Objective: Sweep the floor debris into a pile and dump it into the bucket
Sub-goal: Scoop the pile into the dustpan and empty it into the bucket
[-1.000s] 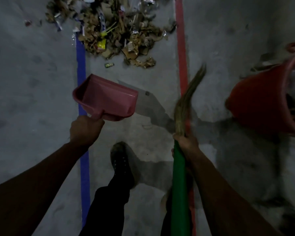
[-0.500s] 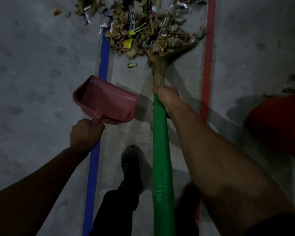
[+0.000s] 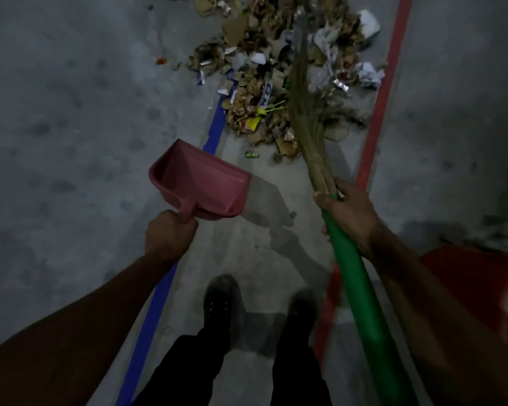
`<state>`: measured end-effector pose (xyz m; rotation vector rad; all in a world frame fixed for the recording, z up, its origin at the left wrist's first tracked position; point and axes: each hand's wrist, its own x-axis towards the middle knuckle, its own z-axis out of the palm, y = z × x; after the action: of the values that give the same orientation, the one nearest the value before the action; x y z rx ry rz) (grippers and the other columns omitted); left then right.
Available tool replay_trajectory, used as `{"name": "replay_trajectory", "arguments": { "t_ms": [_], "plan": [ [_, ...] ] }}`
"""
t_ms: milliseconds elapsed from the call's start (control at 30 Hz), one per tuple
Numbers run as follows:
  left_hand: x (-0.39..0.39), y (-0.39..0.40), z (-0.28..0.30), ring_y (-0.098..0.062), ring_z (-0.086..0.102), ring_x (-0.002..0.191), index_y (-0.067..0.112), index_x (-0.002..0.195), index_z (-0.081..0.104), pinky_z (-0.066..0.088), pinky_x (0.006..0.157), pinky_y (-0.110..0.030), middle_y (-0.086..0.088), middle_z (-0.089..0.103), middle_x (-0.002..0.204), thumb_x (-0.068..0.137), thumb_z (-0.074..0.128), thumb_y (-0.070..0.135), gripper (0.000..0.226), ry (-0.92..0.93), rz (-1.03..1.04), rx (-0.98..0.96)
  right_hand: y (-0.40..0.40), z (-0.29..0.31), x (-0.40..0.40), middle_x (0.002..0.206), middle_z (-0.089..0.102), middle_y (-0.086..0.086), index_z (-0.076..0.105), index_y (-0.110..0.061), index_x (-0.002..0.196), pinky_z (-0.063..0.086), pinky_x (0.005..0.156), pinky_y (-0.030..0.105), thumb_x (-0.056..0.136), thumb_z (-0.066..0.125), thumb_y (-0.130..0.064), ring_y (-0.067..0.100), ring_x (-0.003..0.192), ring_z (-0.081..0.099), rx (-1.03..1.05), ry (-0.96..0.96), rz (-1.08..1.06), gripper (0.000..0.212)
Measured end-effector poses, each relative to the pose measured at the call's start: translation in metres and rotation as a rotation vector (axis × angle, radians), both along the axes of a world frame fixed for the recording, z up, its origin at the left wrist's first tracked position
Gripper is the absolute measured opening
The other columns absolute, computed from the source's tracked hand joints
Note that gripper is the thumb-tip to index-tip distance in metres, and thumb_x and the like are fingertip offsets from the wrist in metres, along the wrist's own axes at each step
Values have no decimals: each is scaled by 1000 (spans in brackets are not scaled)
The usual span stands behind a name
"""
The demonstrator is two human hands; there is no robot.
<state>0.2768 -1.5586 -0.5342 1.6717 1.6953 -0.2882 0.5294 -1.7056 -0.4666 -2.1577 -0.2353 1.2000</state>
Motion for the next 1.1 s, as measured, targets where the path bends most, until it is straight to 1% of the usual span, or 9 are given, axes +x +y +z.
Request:
{"name": "replay_trajectory", "arguments": {
  "t_ms": [100, 167, 300, 400, 533, 700, 800, 967, 1100],
  "plan": [
    [9, 5, 4, -33, 59, 86, -4, 86, 58, 34, 66, -29, -16, 58, 85, 90, 61, 35, 39, 20, 52, -9, 21, 0, 14, 89, 65, 5, 56, -29, 112, 52, 50, 31, 94, 60, -22, 20, 58, 62, -6, -33, 281, 20],
    [16, 8, 0, -35, 61, 92, -6, 91, 60, 37, 67, -30, -19, 62, 91, 90, 59, 37, 43, 52, 61, -13, 36, -13, 26, 100, 65, 4, 57, -25, 118, 57, 67, 36, 93, 61, -24, 20, 72, 63, -45, -73, 511, 25],
    [39, 16, -10, -33, 62, 85, 0, 87, 61, 41, 66, -30, -14, 63, 88, 89, 57, 39, 39, 135, 122, -51, 56, -62, 58, 119, 64, 9, 56, -17, 130, 51, 84, 31, 89, 66, -26, 25, 102, 61, -206, -47, 865, 44],
    [60, 19, -20, -29, 58, 76, 6, 79, 60, 39, 63, -30, -14, 63, 86, 88, 57, 41, 37, 186, 185, -62, 71, -98, 99, 119, 64, 9, 58, -18, 129, 47, 78, 26, 87, 68, -26, 21, 97, 59, -287, -7, 969, 43],
    [103, 14, -35, -31, 56, 72, 7, 67, 54, 36, 64, -30, -13, 59, 76, 89, 59, 33, 34, 228, 247, -47, 99, -143, 177, 125, 61, 12, 56, -18, 132, 39, 75, 24, 85, 70, -34, 27, 108, 59, -336, -79, 982, 52],
    [157, 7, -52, -37, 62, 89, 0, 86, 65, 39, 68, -31, -19, 65, 86, 88, 60, 32, 32, 240, 310, -49, 163, -178, 255, 119, 64, 21, 62, -10, 125, 51, 79, 34, 83, 73, -37, 35, 103, 64, -354, -136, 966, 51],
    [181, 9, -60, -31, 61, 75, -1, 76, 63, 34, 59, -29, -7, 55, 65, 86, 62, 30, 33, 205, 372, -49, 194, -184, 278, 117, 66, 21, 61, -7, 128, 55, 85, 44, 85, 73, -29, 36, 96, 66, -293, -142, 924, 50],
    [204, 21, -65, -17, 51, 55, 1, 72, 59, 30, 47, -24, -7, 55, 62, 84, 61, 29, 31, 187, 438, -26, 225, -179, 300, 117, 65, 20, 64, -5, 125, 46, 78, 29, 88, 70, -28, 33, 105, 63, -204, -229, 864, 44],
    [207, 30, -64, -19, 53, 55, 2, 72, 59, 32, 47, -23, -7, 56, 63, 83, 61, 29, 29, 187, 479, -22, 221, -155, 304, 99, 66, 13, 65, -6, 122, 50, 71, 33, 87, 71, -24, 25, 84, 63, -131, -200, 758, 39]
  ]
}}
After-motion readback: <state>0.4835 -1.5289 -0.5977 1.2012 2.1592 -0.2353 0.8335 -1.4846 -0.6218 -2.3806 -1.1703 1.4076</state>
